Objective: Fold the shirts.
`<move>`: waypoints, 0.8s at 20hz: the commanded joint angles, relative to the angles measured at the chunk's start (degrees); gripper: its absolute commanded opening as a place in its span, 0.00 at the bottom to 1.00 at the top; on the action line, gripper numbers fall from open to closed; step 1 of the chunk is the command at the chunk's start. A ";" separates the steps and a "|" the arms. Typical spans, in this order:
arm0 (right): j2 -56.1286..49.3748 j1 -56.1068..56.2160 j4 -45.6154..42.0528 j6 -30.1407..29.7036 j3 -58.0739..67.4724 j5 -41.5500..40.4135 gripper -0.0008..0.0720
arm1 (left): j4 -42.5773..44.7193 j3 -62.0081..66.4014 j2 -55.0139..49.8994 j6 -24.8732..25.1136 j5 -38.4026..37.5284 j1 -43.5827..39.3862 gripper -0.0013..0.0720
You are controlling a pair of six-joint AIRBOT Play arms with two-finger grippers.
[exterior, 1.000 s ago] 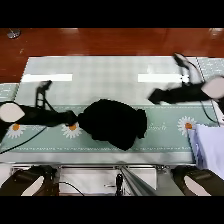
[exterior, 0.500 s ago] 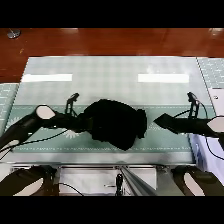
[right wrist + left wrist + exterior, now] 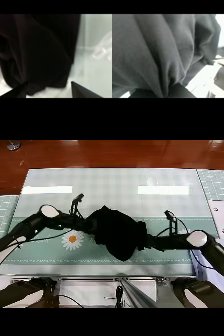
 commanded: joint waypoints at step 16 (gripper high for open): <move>-10.40 -8.22 -18.27 -7.93 98.12 27.89 0.03 | 7.08 63.34 12.35 -6.29 -11.26 18.38 0.05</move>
